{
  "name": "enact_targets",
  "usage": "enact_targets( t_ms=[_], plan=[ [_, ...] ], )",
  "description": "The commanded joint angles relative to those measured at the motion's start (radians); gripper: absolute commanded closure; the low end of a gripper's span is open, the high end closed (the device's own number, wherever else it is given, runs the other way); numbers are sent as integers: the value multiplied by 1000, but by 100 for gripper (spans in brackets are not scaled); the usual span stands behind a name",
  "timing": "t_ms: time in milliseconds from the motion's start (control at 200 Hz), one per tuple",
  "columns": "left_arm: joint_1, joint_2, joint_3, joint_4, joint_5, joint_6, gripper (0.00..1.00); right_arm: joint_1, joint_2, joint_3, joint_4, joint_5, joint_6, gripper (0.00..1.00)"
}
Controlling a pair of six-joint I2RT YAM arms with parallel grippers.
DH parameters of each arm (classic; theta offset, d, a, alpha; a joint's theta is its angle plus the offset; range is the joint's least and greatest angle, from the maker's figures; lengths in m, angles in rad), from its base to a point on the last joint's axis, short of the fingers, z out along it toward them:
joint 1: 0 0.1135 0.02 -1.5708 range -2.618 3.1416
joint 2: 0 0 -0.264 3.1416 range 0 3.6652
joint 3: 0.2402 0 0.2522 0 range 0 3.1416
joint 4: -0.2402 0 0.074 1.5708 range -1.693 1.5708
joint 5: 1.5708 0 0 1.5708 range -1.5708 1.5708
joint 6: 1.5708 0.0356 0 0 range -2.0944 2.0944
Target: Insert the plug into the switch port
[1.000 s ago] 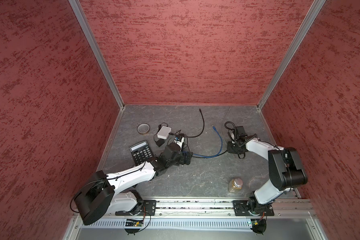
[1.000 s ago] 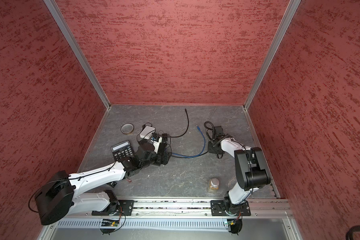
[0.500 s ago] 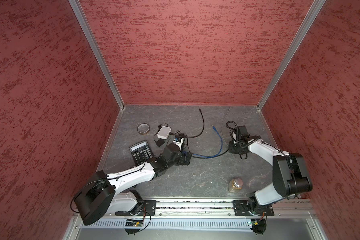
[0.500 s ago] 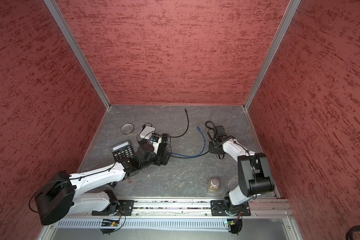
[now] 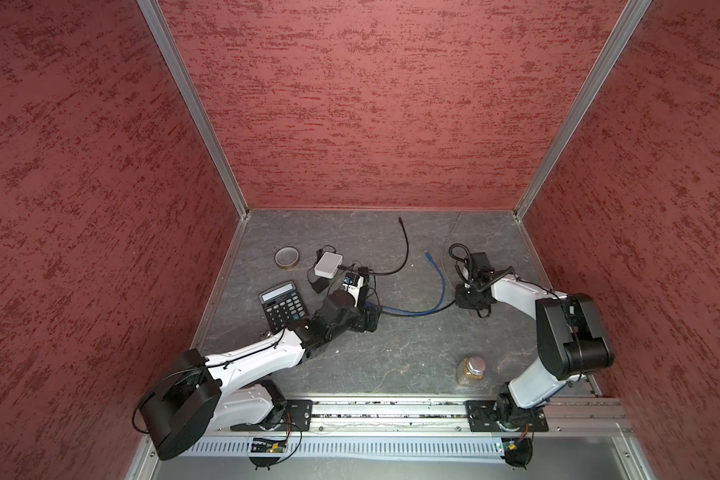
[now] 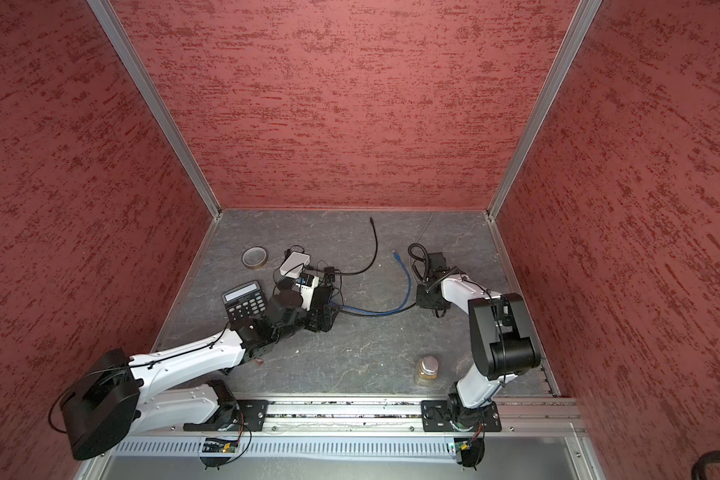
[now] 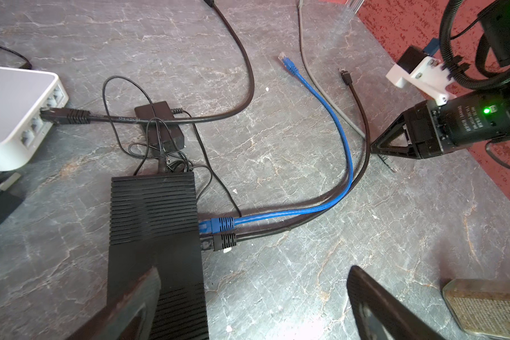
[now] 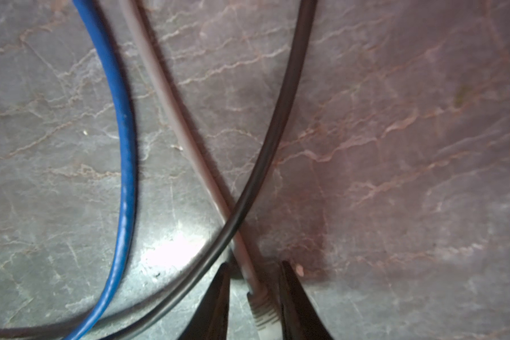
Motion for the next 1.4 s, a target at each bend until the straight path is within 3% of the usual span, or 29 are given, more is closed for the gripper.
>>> enact_targets(
  t_ms=[0, 140, 271, 651, 822, 977, 1217, 1398],
  plan=[
    [9, -15, -11, 22, -13, -12, 0, -5, 57, -20, 1, 1, 31, 75],
    [11, -18, -6, 18, -12, -13, 0, -5, 56, -23, 17, 21, 33, 92],
    [12, -24, -1, 9, -10, -18, 0, -6, 42, -11, 16, 66, 35, 100],
    [13, -51, -13, -4, -16, -36, 0, -5, -71, 60, -40, 309, 43, 100],
    [13, -55, -12, -4, -16, -34, 0, -5, -117, 97, -54, 335, 27, 100],
    [13, -52, -13, 2, -10, -29, 0, -5, -158, 140, -76, 274, 15, 100],
    [10, 1, 9, 56, 78, -22, 1, 5, -270, 85, 16, -33, 69, 100],
    [-47, 96, 39, 154, 91, -11, 0, 43, -337, 20, 84, -100, 143, 100]
  ],
)
